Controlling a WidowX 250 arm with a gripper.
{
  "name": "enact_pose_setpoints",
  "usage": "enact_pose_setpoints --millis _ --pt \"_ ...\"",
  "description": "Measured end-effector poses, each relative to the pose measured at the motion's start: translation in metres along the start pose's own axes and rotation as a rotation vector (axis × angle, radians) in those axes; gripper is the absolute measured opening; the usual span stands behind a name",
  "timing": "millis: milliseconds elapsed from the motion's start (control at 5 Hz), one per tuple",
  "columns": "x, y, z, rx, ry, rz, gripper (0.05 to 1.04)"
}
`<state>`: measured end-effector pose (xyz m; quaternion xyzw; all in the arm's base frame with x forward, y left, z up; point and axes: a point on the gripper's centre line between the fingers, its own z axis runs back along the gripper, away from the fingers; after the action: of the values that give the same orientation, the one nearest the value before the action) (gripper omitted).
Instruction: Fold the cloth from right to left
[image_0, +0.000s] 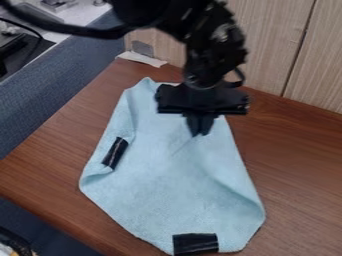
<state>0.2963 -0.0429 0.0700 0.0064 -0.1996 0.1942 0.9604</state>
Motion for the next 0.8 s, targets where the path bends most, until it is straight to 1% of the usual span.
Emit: enact_pose_setpoints --millis 200,400,600,800 --pt "-0.008 0.022 -0.01 0.044 0.013 0.007 0.054" --pt "-0.015 0.04 -0.022 0.09 0.036 0.018 0.076" --pt "-0.018 0.045 -0.027 0.113 0.063 0.013 0.227" --pt "-0.02 0.049 -0.027 0.133 0.078 -0.003 0.488"
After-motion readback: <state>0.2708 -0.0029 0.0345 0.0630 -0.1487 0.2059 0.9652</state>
